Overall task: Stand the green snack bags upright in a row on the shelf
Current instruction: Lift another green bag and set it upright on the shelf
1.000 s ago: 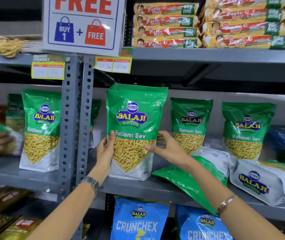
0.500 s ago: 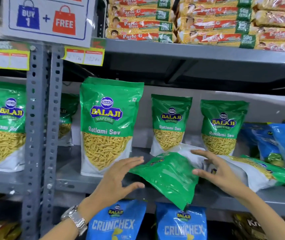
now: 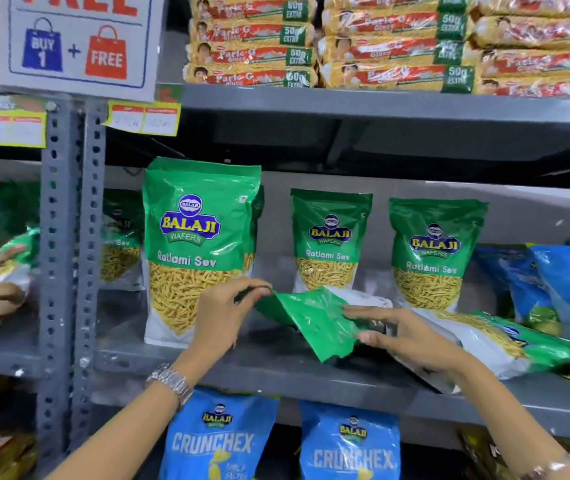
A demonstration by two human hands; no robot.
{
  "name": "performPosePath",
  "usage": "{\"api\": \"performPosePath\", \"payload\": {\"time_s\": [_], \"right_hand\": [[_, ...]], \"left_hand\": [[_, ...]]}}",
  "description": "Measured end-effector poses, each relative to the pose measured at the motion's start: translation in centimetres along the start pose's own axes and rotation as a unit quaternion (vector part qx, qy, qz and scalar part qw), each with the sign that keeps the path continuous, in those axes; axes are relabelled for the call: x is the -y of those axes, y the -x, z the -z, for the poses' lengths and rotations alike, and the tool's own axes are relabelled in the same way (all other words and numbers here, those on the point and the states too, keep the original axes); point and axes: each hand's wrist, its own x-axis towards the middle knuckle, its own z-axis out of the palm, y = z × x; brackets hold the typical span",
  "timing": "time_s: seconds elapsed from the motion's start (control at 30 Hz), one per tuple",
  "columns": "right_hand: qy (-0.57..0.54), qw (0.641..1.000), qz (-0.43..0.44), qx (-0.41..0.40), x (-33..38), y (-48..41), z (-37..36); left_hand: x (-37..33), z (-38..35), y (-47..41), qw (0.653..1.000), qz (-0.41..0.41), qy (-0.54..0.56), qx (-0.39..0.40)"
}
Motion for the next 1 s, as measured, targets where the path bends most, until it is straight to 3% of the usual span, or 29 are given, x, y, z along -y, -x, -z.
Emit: {"api": "performPosePath", "payload": {"time_s": [0.17, 0.4, 0.83, 1.0], "right_hand": [[-0.050, 0.997, 0.024, -0.046, 0.0, -0.6, 0.6], [-0.081, 0.978, 0.055, -0.182, 0.0, -2.7, 1.6], [-0.243, 0.915, -0.080, -0.311, -1.2, -8.4, 2.7], [-0.256, 0.908, -0.114, -0.310, -2.6, -9.2, 3.4]], "left_hand": [[-2.3, -1.0, -3.8, 0.997, 0.015, 0.012, -0.072], [-4.5, -2.6, -8.3, 0.997, -0.001, 0.018, -0.073], [-6.0, -7.2, -17.1, 0.998, -0.032, -0.041, -0.037], [-4.4, -8.8, -18.5, 0.995, 0.006, 0.068, -0.076]]}}
